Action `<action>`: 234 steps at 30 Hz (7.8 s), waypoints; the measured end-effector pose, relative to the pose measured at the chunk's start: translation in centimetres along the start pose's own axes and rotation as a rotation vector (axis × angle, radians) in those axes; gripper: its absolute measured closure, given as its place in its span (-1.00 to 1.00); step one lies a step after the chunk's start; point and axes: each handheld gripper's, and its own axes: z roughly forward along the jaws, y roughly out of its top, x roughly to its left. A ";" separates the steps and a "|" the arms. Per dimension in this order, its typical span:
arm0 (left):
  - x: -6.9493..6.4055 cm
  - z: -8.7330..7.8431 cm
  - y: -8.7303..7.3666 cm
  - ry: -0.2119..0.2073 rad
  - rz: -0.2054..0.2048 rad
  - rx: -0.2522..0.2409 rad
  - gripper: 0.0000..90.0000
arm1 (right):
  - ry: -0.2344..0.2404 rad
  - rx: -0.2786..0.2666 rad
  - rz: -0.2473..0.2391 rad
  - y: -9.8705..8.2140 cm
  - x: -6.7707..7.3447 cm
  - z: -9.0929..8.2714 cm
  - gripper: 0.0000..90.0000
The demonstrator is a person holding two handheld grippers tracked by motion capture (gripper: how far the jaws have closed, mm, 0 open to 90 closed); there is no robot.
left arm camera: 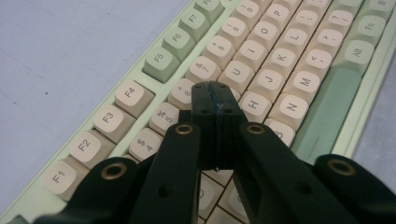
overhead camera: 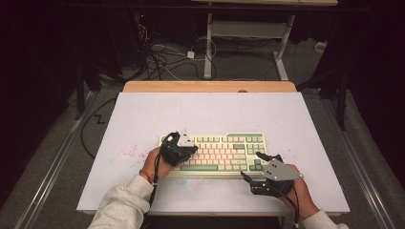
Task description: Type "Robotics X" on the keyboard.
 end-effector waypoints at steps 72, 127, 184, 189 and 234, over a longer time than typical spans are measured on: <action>-1.0 -3.7 -1.3 0.119 0.094 -0.195 -0.66 | 0.010 0.005 0.010 0.0 -0.5 -0.2 -0.57; -2.0 -8.0 -10.0 0.209 0.027 -0.159 -0.66 | 0.191 0.151 -0.008 5.2 0.5 9.9 1.00; -2.0 -7.6 -9.9 0.204 0.039 -0.135 -0.66 | 0.154 0.093 0.012 6.9 0.4 10.4 0.68; -2.0 -7.6 -9.9 0.202 0.039 -0.132 -0.66 | 0.152 0.064 0.014 6.6 0.4 9.8 0.36; -1.6 -8.1 -9.8 0.159 -0.007 -0.147 -0.54 | 0.055 -0.052 0.012 3.6 -0.7 2.6 -0.53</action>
